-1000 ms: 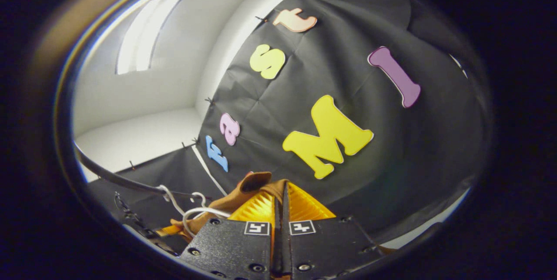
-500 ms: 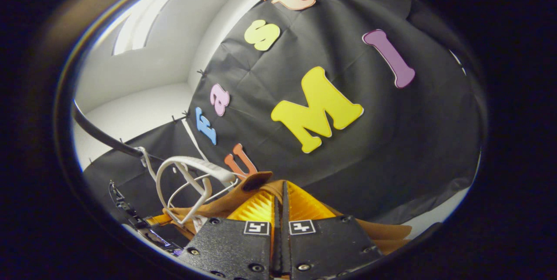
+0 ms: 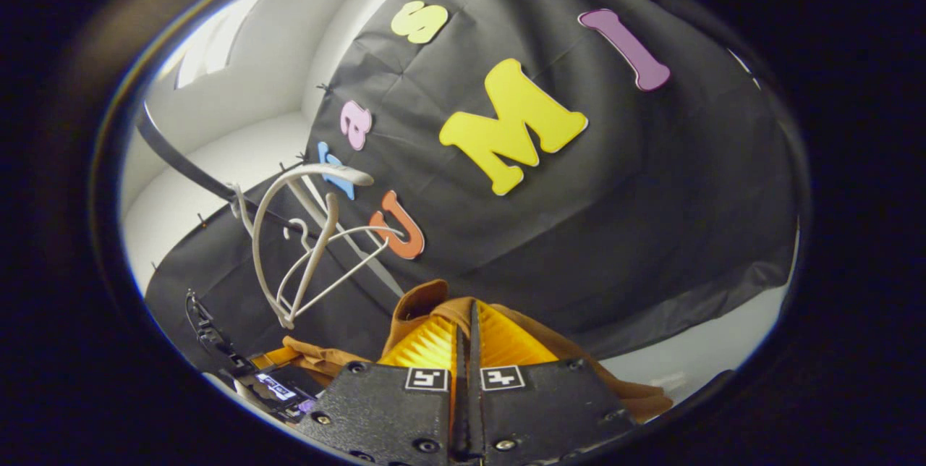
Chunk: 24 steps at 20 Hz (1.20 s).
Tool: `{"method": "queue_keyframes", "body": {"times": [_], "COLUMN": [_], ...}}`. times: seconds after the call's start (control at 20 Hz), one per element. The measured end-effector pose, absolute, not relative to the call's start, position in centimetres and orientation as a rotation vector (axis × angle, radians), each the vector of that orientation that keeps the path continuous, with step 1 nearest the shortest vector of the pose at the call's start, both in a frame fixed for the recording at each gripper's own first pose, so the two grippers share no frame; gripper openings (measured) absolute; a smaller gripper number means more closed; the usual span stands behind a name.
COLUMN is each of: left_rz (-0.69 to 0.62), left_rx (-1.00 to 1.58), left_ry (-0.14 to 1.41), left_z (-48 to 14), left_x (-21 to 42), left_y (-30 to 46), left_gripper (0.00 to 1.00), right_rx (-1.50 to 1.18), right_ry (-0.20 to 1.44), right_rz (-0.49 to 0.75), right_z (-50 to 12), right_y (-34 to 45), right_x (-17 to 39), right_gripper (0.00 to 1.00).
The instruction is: Grasp the clothes on the hanger with both hands and then place them into the laundry hamper below.
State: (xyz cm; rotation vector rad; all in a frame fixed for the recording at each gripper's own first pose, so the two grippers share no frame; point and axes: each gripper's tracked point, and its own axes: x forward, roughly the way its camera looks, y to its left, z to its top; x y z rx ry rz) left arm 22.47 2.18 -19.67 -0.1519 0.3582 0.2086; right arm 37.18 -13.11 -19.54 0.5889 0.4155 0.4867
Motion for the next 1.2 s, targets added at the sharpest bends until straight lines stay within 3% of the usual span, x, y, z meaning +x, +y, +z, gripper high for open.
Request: {"method": "queue_keyframes", "body": {"times": [0.3,0.4,0.6,0.65,0.75,1.05,1.2], "left_rz": [0.167,0.121,0.009,-0.019,-0.069,-0.208,-0.262], "left_rx": [-0.124,-0.123,-0.134,-0.135,-0.153,-0.198,-0.219], "left_ry": [0.379,0.371,0.37,0.368,0.366,0.394,0.446], "left_z": [-18.8,-17.8,-16.4,-16.3,-16.0,-18.2,-21.7], "left_x": [20.4,20.2,19.3,19.2,18.6,17.6,16.6], "left_y": [0.8,-0.2,-3.5,-4.3,-6.2,-10.2,-11.2], "left_gripper": [0.0,0.05,0.05,0.0,0.05,0.0,0.05], "right_rx": [0.548,0.544,0.514,0.507,0.524,0.525,0.496], "right_ry": [0.402,0.381,0.362,0.365,0.379,0.477,0.564], "right_rz": [0.515,0.529,0.571,0.586,0.618,0.671,0.639], "right_z": [-17.8,-16.2,-13.9,-13.7,-13.4,-16.3,-20.4], "right_y": [-10.9,-9.5,-5.3,-4.2,-1.8,4.2,4.8], "right_x": [34.3,32.8,29.4,28.6,26.6,22.2,20.5], "right_gripper": [0.03,0.04,0.03,0.04,0.03,0.04,0.03]}}
